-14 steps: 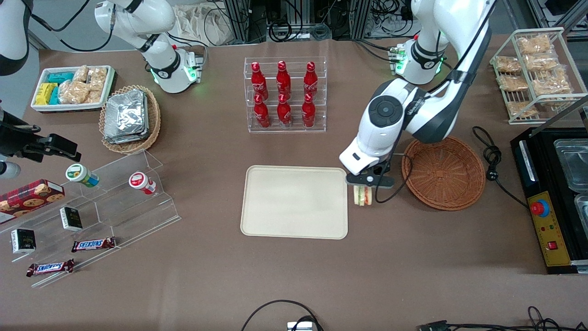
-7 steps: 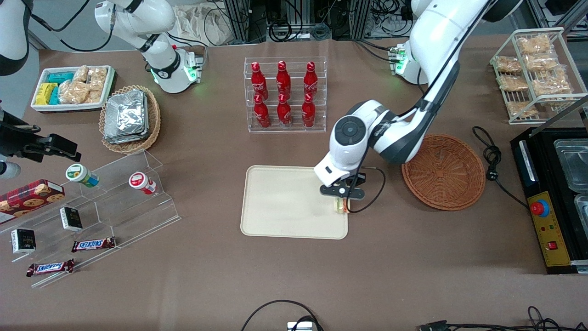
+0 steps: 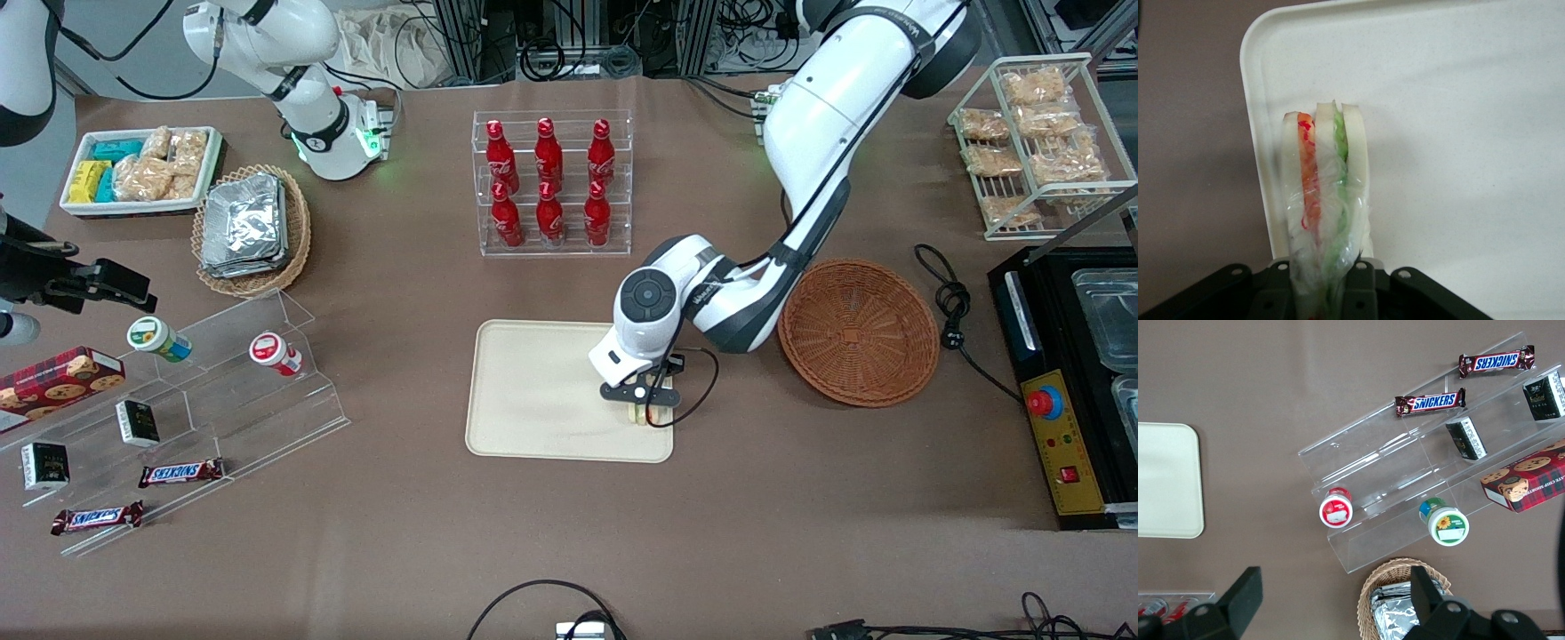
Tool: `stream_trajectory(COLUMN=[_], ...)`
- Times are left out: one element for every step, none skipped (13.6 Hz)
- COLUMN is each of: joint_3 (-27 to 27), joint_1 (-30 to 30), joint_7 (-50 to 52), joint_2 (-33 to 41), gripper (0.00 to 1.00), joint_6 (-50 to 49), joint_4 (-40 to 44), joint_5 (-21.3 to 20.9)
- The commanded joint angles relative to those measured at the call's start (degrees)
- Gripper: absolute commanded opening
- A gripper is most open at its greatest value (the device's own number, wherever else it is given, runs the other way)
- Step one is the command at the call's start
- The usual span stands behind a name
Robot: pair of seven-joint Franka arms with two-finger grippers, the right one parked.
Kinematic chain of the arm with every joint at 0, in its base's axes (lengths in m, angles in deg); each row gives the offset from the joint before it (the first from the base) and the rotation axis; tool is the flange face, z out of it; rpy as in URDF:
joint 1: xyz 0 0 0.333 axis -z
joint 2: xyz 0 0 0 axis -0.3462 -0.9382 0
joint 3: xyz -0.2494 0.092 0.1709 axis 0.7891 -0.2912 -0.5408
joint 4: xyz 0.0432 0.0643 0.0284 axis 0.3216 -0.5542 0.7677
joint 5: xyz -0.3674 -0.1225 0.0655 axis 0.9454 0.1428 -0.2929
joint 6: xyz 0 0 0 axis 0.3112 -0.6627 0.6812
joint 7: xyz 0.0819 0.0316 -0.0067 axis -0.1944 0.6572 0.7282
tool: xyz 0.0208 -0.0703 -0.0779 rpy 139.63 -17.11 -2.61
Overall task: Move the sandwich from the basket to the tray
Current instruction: 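Lower the sandwich onto the beige tray and open the left gripper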
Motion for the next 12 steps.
stream_trajectory(joint_3=[-0.3,-0.3,-0.3,-0.3,-0.3,-0.3,-0.3,-0.3,-0.6,-0.8,-0.9,-0.9], joint_1=[0.9,0.9,0.9,0.9,0.9,0.9,0.9,1.5,2.9,3.1,3.0,2.8], joint_7=[1.4,1.4,1.4,1.4,1.5,1.5,1.5,1.5,1.7,3.6,5.4,5.6], joint_2=[-1.6,-1.7,-1.7,-2.1,-2.4,-2.5,-2.8,-3.3,-3.3,-3.2,-3.1,-2.9], gripper=[0.0,0.0,0.0,0.04,0.09,0.19,0.61,1.0,1.0,1.0,1.0,1.0], joint_6=[-0.7,-0.7,-0.6,-0.6,-0.6,-0.6,-0.6,-0.6,0.8,1.7,1.8,1.7], joint_4=[2.7,2.7,2.7,2.8,3.5,3.5,3.5,3.5,3.6,3.5,3.5,3.6], joint_5=[-1.2,-1.1,-1.1,-1.1,-1.1,-1.1,-1.1,-1.4,-2.8,-4.4,-4.8,-4.7])
